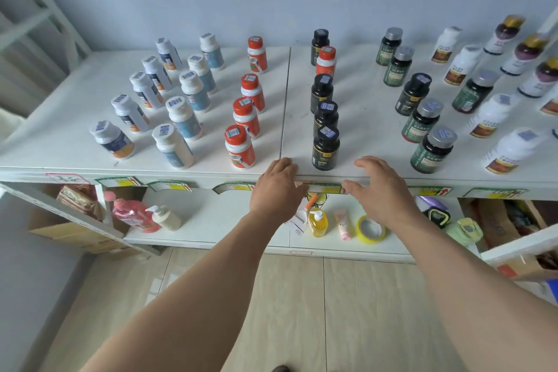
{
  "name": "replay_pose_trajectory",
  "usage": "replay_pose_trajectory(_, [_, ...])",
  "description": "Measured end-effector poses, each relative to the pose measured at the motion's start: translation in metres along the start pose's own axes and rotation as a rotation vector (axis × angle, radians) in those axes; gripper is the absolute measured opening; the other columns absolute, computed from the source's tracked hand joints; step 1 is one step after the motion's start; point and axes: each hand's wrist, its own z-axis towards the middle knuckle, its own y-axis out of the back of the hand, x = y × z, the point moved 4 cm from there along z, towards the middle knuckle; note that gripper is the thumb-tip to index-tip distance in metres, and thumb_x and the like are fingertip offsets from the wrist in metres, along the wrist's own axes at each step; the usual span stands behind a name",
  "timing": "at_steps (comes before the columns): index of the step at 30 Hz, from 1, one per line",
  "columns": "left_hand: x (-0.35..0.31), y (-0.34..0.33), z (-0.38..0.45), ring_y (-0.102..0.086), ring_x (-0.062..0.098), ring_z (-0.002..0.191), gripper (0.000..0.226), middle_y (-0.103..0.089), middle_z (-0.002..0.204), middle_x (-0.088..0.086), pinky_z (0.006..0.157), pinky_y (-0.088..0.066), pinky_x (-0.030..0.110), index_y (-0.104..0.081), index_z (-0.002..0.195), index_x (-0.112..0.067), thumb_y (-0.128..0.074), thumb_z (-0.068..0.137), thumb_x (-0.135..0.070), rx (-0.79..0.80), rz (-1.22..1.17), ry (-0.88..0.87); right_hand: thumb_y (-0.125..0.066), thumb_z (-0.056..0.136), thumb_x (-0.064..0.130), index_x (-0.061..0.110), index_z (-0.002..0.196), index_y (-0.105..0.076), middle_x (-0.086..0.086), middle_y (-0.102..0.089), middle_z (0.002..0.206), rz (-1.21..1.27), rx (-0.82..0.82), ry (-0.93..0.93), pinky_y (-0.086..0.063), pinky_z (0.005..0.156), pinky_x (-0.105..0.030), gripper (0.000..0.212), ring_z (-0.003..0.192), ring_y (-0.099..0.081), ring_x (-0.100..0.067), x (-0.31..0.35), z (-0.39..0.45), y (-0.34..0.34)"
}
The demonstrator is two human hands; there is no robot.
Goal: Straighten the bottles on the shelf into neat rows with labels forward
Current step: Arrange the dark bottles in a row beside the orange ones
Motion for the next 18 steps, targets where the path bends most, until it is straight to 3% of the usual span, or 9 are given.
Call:
replay_pose_trajectory(10, [-0.017, 0.013, 0.009, -0.043, 0.019, 0.133, 0.064, -0.044, 0.148, -0.003, 0.107, -0.038, 0.033, -0.037, 0.146, -0.024, -0.062, 0.089, -0.037, 0.123, -0.332, 0.125, -0.065, 0.086, 0.046, 0.027, 0.144, -0.040, 0.007, -0.043, 0.147, 0.243, 0.098, -0.023, -0.032, 0.099, -0.025, 0.066, 0.134, -0.041, -0.013, 0.057, 0.026, 0.027])
replay_pose_trajectory(12, [-0.018, 0.010, 0.019, -0.051, 0.022, 0.123, 0.058, -0.054, 0.137, -0.003, 0.099, -0.044, 0.033, -0.044, 0.140, -0.026, -0.063, 0.086, -0.038, 0.136, -0.384, 0.148, -0.066, 0.083, 0.046, 0.028, 0.142, -0.042, 0.008, -0.048, 0.144, 0.245, 0.106, -0.043, -0.035, 0.101, -0.028, 0.066, 0.133, -0.043, -0.012, 0.059, 0.038, 0.025])
replay_pose_trajectory(15, [-0.022, 0.007, 0.036, -0.061, 0.023, 0.093, 0.032, -0.066, 0.100, -0.005, 0.071, -0.046, 0.032, -0.053, 0.107, -0.031, -0.062, 0.081, -0.046, 0.120, -0.345, 0.104, -0.067, 0.084, 0.041, 0.027, 0.140, -0.045, 0.008, -0.054, 0.138, 0.245, 0.119, -0.074, -0.037, 0.100, -0.028, 0.062, 0.128, -0.048, -0.014, 0.060, 0.052, 0.023])
replay_pose_trajectory(18, [-0.027, 0.007, 0.044, -0.062, 0.020, 0.087, 0.032, -0.067, 0.094, -0.007, 0.065, -0.040, 0.028, -0.053, 0.106, -0.031, -0.063, 0.080, -0.047, 0.123, -0.337, 0.059, -0.067, 0.087, 0.037, 0.027, 0.135, -0.050, 0.004, -0.062, 0.124, 0.251, 0.140, -0.092, -0.041, 0.088, -0.025, 0.052, 0.111, -0.057, -0.017, 0.061, 0.057, 0.020])
